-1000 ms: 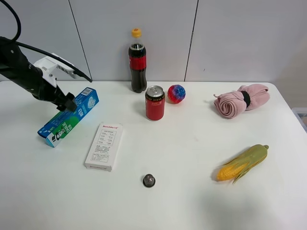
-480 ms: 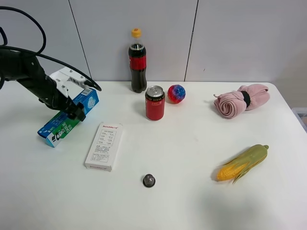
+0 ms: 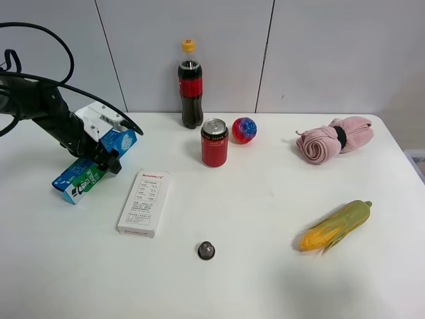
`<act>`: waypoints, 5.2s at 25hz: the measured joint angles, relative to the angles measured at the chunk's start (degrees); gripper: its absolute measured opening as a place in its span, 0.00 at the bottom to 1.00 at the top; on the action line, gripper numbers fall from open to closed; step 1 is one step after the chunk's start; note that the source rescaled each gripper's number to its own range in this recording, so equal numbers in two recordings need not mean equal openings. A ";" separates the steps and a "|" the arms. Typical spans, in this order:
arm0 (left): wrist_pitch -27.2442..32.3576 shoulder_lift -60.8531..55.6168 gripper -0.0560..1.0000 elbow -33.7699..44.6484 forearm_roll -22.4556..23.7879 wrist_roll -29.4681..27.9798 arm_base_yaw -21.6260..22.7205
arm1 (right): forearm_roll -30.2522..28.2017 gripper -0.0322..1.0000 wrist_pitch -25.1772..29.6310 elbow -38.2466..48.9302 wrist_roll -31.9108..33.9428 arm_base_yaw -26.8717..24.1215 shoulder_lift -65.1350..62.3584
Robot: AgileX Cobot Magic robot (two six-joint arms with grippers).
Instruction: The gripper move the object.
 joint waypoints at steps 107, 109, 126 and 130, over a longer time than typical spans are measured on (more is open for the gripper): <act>15.95 18.62 0.06 -33.71 -1.31 -25.19 -42.69 | 0.00 1.00 0.00 0.00 0.00 0.00 0.00; 15.95 18.62 0.06 -33.71 -1.31 -24.02 -42.69 | 0.00 1.00 0.00 0.00 0.00 0.00 0.00; 19.04 12.55 0.76 -33.98 -2.20 -23.76 -42.69 | 0.00 1.00 0.00 0.00 0.00 0.00 0.00; 19.22 4.02 0.76 -33.98 3.61 -25.75 -42.48 | 0.00 1.00 0.00 0.00 0.00 0.00 0.00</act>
